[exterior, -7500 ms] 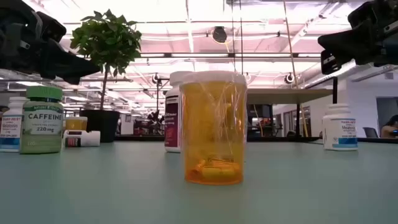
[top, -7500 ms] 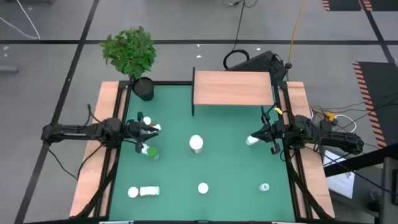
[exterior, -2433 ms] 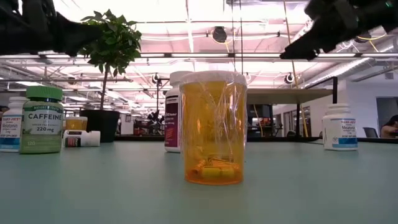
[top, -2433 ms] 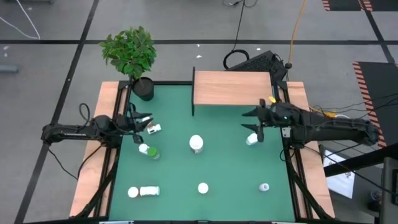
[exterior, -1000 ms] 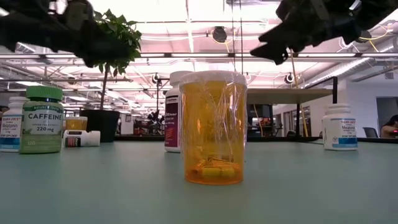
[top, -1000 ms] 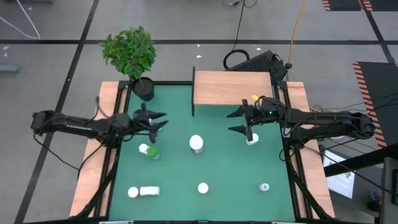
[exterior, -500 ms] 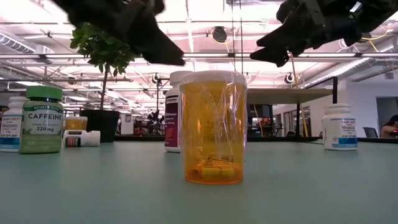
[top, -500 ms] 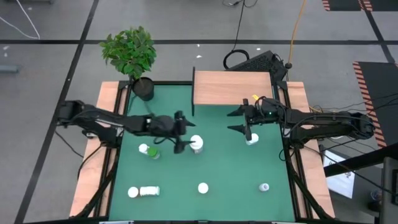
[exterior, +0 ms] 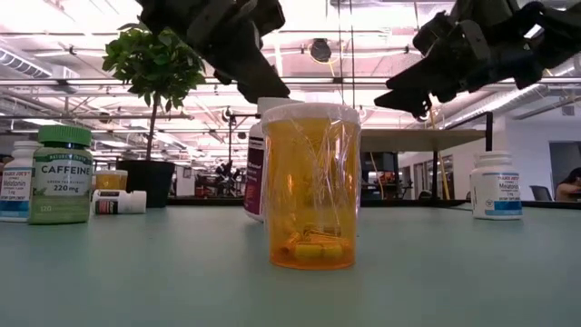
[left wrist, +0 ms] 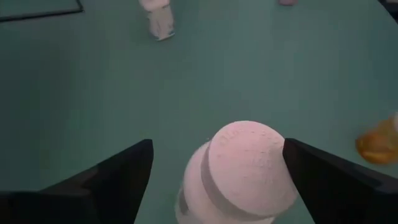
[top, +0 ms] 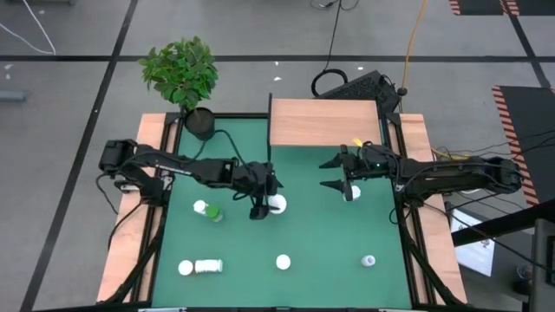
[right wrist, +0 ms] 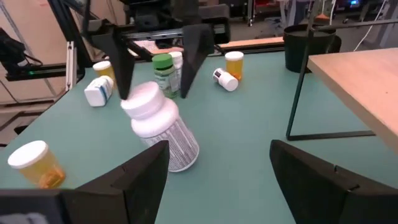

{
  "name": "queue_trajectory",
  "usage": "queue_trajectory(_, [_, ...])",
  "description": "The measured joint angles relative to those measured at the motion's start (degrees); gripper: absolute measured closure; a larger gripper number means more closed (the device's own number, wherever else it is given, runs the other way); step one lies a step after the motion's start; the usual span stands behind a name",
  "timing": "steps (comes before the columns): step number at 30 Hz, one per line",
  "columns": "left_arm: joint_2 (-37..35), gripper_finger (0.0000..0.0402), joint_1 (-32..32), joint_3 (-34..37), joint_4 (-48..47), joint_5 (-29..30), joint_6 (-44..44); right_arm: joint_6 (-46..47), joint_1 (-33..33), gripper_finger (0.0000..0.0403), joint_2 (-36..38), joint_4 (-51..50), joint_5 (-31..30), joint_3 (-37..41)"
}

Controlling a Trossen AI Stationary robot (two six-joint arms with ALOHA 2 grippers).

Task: Pick and place medicine bottles onto shelf by color
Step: Put the white red medicine bottle on the shelf

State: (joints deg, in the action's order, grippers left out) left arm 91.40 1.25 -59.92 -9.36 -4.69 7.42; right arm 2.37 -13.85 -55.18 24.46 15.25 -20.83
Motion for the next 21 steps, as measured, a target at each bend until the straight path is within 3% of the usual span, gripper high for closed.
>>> queue_trajectory(10, [-1.4,0.0053,-3.9,0.1,-1.0,2.5,1.1,0.0,0.0,0.0128,0.0,3.0,-0.1,1.7])
queue_trajectory(15, [-3.8,0.0045,-3.9,0.3,-1.3,-3.8,4.2,-1.2,0.0,0.0128,0.0,5.8,-0.1,1.7])
queue_trajectory(21, [-3.5,0.0037,-3.9,0.4,-2.6,-5.5,6.3,-1.6,-0.4,0.0128,0.0,7.5,-0.1,1.7])
